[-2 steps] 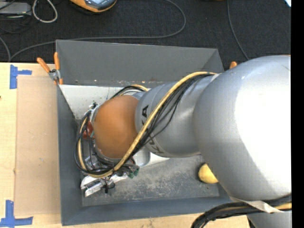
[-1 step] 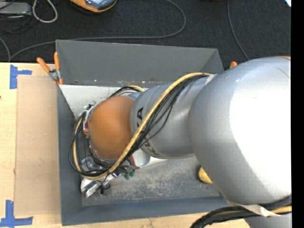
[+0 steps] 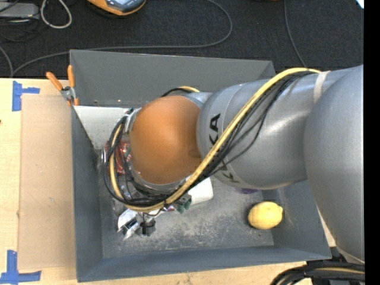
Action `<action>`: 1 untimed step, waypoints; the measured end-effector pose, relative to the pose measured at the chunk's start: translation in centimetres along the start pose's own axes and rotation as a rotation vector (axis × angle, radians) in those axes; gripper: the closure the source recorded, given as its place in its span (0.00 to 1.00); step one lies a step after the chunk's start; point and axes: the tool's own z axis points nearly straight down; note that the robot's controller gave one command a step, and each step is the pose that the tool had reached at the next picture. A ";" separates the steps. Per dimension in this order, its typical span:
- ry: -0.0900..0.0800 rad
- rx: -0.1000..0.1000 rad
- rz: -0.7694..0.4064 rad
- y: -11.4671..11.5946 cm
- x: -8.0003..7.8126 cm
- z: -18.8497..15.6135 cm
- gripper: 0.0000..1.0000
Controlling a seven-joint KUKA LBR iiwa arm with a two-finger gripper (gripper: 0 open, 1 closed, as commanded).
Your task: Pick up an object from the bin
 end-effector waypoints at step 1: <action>-0.018 0.004 0.004 -0.3 -0.1 0.1 1.00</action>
Offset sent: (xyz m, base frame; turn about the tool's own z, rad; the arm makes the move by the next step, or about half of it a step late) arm 0.0628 -0.0069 0.0693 -0.6238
